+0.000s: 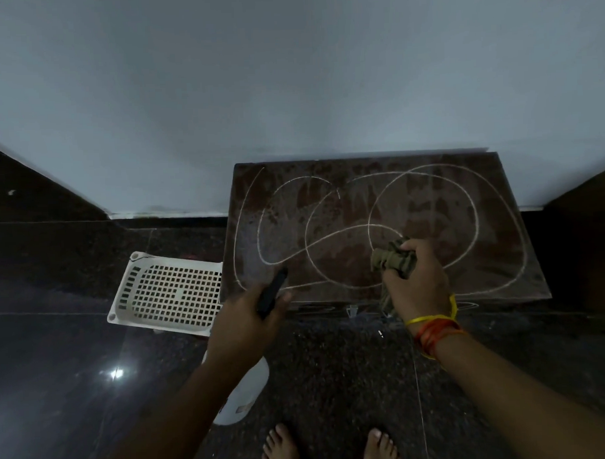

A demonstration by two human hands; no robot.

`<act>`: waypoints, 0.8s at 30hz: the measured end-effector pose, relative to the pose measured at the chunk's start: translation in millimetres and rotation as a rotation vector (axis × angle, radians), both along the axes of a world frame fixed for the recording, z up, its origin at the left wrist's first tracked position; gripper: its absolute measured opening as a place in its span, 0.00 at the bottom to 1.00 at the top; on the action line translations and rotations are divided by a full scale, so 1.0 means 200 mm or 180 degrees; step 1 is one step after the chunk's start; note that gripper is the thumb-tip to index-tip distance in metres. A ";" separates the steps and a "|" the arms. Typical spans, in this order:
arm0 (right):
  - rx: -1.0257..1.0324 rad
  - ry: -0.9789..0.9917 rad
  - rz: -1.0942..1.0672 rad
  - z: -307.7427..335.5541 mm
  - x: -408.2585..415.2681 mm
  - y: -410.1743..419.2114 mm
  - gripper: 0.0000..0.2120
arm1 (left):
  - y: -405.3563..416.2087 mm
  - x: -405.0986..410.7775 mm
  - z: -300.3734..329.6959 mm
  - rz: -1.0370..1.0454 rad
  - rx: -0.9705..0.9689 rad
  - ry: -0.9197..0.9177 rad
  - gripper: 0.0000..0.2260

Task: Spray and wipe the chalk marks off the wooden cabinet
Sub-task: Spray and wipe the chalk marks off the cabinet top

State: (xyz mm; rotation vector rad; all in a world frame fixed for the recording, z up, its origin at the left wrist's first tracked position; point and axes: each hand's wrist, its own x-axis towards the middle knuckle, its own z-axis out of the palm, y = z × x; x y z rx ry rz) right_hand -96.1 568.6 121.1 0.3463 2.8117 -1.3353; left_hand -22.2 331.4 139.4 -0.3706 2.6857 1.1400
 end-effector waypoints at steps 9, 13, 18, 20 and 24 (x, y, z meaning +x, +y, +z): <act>-0.0051 0.0014 0.0309 0.02 0.03 -0.14 0.16 | -0.21 0.21 -0.02 0.0456 -0.0404 -0.0183 0.07; -0.0110 0.0014 0.0391 0.01 0.04 -0.19 0.16 | -0.29 0.28 -0.04 0.0594 -0.0683 -0.0205 0.13; -0.0076 -0.0008 0.0412 -0.01 0.03 -0.20 0.16 | -0.28 0.32 -0.05 0.0415 -0.0663 -0.0314 0.18; -0.0091 -0.0034 0.0413 -0.02 0.03 -0.19 0.16 | -0.25 0.32 -0.05 0.0337 -0.0559 -0.0445 0.18; -0.0031 -0.0036 0.0325 -0.02 0.02 -0.15 0.16 | -0.15 0.29 -0.06 -0.0040 -0.0413 -0.0543 0.12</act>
